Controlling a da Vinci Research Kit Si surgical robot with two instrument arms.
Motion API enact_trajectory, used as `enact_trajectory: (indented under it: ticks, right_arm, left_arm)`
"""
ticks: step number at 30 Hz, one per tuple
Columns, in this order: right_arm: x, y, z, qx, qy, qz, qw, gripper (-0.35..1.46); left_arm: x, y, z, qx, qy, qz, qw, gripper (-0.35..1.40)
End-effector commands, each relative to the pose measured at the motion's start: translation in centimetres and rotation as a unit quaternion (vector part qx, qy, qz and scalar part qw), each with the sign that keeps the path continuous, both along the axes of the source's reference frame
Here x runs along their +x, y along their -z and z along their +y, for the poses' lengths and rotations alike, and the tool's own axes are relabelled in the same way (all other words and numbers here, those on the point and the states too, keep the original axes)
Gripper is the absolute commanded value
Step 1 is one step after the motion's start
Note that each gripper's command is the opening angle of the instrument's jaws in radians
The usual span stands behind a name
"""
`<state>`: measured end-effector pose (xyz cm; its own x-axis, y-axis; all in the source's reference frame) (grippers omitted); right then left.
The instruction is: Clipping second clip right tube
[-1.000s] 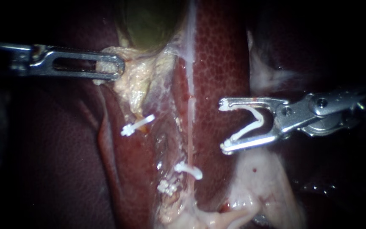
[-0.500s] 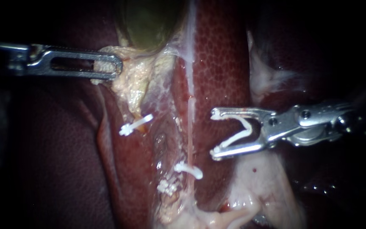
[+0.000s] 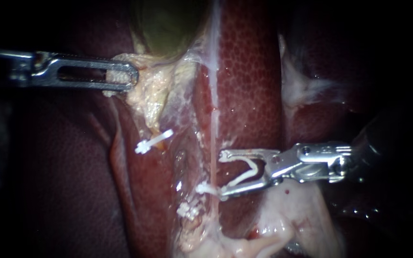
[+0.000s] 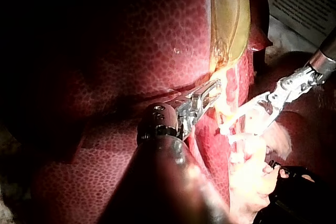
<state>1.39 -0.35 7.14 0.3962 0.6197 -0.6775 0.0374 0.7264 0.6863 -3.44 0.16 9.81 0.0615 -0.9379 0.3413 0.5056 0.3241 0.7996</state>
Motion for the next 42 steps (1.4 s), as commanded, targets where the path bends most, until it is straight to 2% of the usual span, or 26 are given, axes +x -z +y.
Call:
enact_trajectory:
  ticks: [1, 6, 19, 21, 28, 32, 37, 42]
  right_arm:
    - [0.04, -0.01, -0.02, 0.007, -0.003, 0.003, 1.0, 0.58]
    - [0.16, -0.07, -0.07, 0.029, -0.01, 0.013, 0.9994, 0.58]
    - [0.36, -0.22, -0.21, 0.059, -0.012, 0.02, 0.998, 0.51]
    - [0.35, -0.23, -0.2, 0.062, -0.013, 0.02, 0.9978, 0.46]
    - [0.28, -0.26, -0.19, 0.075, -0.016, 0.017, 0.9969, 0.07]
    - [0.24, -0.27, -0.19, 0.088, -0.012, 0.017, 0.9959, -0.35]
    - [0.21, -0.27, -0.15, 0.101, -0.008, 0.018, 0.9947, -0.35]
    - [0.21, -0.28, -0.18, 0.109, 0.001, 0.015, 0.994, -0.35]
  left_arm:
    - [0.0, 0.0, 0.0, 0.0, 0.0, 0.0, 1.0, -0.35]
    - [-0.01, -0.01, -0.01, 0.0, 0.0, 0.0, 1.0, -0.35]
    - [-0.02, -0.02, -0.02, -0.001, 0.001, 0.001, 1.0, -0.35]
    - [-0.02, -0.02, -0.02, -0.001, 0.001, 0.001, 1.0, -0.35]
    - [-0.02, -0.02, -0.02, -0.001, 0.001, 0.001, 1.0, -0.35]
    - [-0.02, -0.02, -0.02, -0.001, 0.001, 0.001, 1.0, -0.35]
    - [-0.01, -0.02, -0.03, -0.001, 0.001, 0.001, 1.0, -0.35]
    - [-0.01, -0.02, -0.03, -0.001, 0.001, 0.001, 1.0, -0.35]
